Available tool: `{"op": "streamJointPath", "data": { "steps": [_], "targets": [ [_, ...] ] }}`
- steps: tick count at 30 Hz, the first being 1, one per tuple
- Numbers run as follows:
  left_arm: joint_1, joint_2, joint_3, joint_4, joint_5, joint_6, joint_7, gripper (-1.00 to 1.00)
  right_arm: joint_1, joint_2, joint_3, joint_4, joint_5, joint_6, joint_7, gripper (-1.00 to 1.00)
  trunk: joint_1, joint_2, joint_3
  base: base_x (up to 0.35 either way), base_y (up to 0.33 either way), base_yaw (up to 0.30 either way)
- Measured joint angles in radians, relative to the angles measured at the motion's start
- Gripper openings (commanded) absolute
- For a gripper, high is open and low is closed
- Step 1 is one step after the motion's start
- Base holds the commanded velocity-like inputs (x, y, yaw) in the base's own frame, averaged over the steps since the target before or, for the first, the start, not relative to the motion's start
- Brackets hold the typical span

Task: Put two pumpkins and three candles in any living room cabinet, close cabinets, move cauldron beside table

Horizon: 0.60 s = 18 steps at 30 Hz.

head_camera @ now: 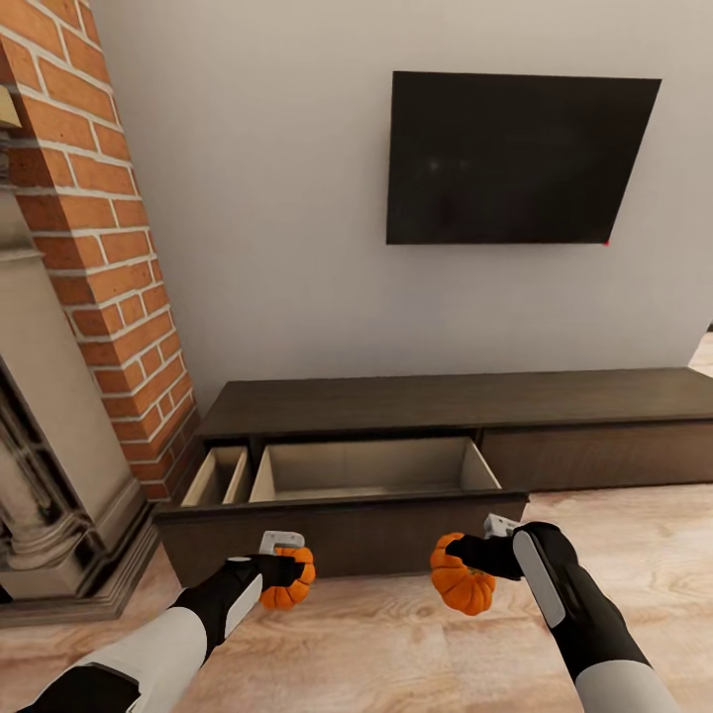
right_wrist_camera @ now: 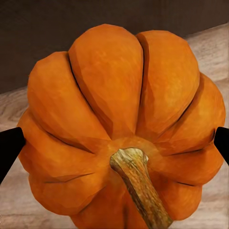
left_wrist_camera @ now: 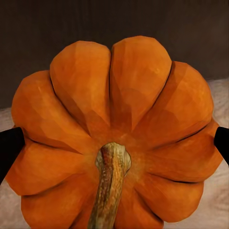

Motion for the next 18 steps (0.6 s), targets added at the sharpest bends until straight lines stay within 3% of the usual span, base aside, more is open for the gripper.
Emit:
{"op": "streamJointPath", "data": {
  "steps": [6, 18],
  "targets": [
    [0.0, 0.0, 0.0, 0.0, 0.0, 0.0, -0.001, -1.0, 0.0, 0.0, 0.0, 0.0, -0.001, 0.0, 0.0, -1.0, 0.0, 0.0, 0.0, 0.121, 0.0, 0.0],
    [0.0, 0.0, 0.0, -0.001, 0.003, 0.006, -0.011, -1.0, 0.0, -0.001, 0.0, 0.0, 0.001, 0.0, 0.0, -1.0, 0.0, 0.0, 0.0, 0.008, 0.0, 0.0]
  ]
}}
